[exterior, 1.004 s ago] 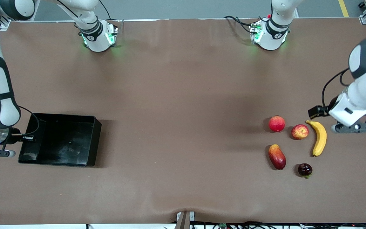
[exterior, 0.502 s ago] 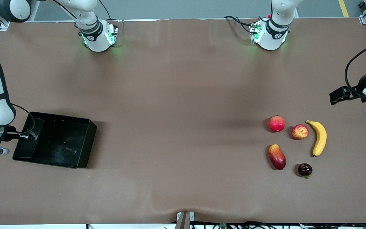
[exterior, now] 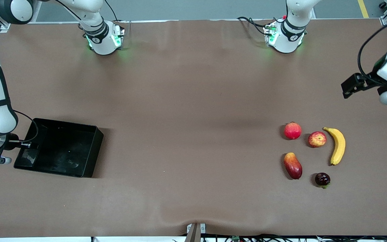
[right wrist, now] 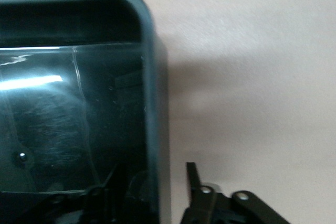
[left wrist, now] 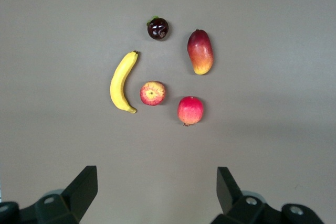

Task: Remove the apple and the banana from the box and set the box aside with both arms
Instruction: 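Release the box rim and lift the right gripper away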

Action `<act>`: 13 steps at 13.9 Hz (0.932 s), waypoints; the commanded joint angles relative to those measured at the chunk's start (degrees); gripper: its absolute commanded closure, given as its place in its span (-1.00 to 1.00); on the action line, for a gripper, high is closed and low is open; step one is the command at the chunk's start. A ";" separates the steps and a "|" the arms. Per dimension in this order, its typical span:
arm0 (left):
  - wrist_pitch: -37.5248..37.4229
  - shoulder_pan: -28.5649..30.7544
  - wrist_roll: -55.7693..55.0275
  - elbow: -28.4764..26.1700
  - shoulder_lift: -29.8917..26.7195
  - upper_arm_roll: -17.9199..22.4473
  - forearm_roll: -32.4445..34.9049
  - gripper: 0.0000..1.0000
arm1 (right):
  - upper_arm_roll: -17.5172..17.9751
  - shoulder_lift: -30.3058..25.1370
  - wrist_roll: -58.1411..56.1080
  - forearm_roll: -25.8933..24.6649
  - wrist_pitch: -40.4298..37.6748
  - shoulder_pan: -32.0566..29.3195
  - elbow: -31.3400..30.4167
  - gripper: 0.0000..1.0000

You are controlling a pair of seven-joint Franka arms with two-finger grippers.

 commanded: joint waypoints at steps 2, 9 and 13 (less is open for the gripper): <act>-1.17 -13.73 -0.19 -1.21 -4.00 15.28 -2.34 -1.00 | 0.73 -4.87 -3.05 0.14 -1.82 1.76 0.71 -1.00; -1.78 -31.60 0.43 -5.33 -8.92 36.50 -9.30 -1.00 | 0.47 -15.60 4.40 -1.09 -10.87 10.81 0.36 -1.00; -1.17 -33.54 0.61 -8.50 -11.21 38.26 -9.30 -1.00 | 0.56 -22.27 12.84 -4.51 -17.19 17.39 0.27 -1.00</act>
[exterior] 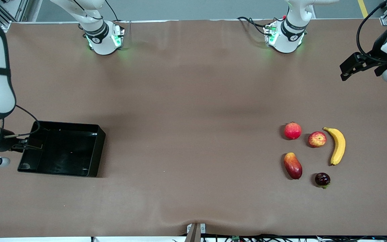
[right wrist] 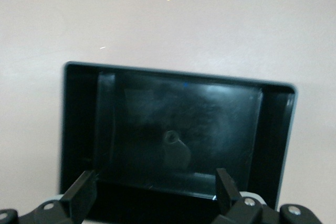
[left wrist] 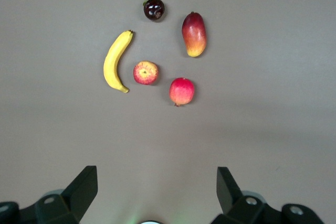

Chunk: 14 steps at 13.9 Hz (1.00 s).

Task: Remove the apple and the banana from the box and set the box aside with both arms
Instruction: 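Release the box rim and lift the right gripper away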

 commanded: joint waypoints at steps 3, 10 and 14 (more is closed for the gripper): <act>2.83 -1.83 0.44 -6.25 -5.10 1.81 -0.62 -1.00 | -0.34 -10.56 8.74 -2.68 -8.25 7.72 -2.08 -1.00; 4.68 -2.35 1.23 -8.28 -5.99 2.34 -0.44 -1.00 | -0.61 -17.69 11.81 -2.50 -14.41 7.83 -2.08 -1.00; 5.48 -2.62 2.11 -8.64 -6.16 2.43 -0.62 -1.00 | -2.26 -21.29 17.63 -2.15 -18.81 9.58 -3.30 -1.00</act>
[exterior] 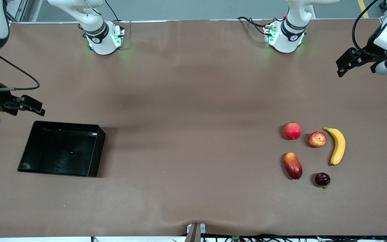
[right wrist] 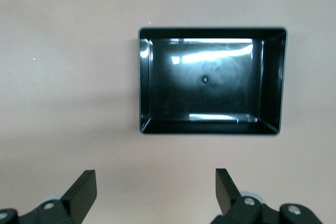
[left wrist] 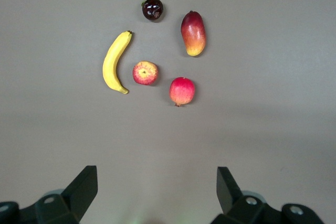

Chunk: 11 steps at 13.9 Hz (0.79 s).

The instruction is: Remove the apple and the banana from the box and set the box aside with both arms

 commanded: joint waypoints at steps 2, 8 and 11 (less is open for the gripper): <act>0.92 -0.85 1.24 -0.48 -0.93 0.83 -0.71 -1.00 | -2.92 -4.67 1.72 0.01 -0.64 2.40 -3.11 -1.00; 1.54 -0.76 1.42 -0.83 -1.01 0.83 -0.88 -1.00 | -6.00 -6.17 -0.30 0.19 -3.00 3.99 -3.82 -1.00; 1.54 -0.76 1.42 -0.83 -1.01 0.83 -0.88 -1.00 | -5.91 -6.17 -3.81 0.10 -3.27 3.55 -2.68 -1.00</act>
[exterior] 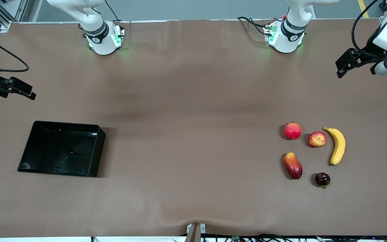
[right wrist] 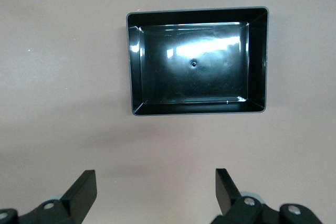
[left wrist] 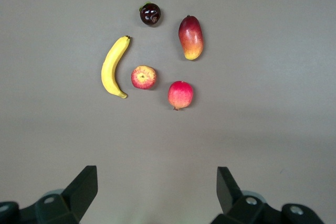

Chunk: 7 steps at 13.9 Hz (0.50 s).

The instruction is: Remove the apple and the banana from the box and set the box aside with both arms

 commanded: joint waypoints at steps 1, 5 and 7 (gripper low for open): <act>0.63 -0.62 1.54 -1.51 -1.45 0.82 -0.88 -1.00 | -0.90 -1.35 -3.04 0.08 -0.62 0.72 -0.06 -1.00; 1.51 -0.62 2.07 -3.62 -2.77 1.08 -0.88 -1.00 | -0.64 -1.17 -2.87 0.08 -5.01 -0.51 2.57 -1.00; 2.64 -0.71 2.86 -5.82 -4.26 2.04 -0.88 -1.00 | -0.64 -1.08 -2.26 0.08 -5.10 0.01 2.92 -1.00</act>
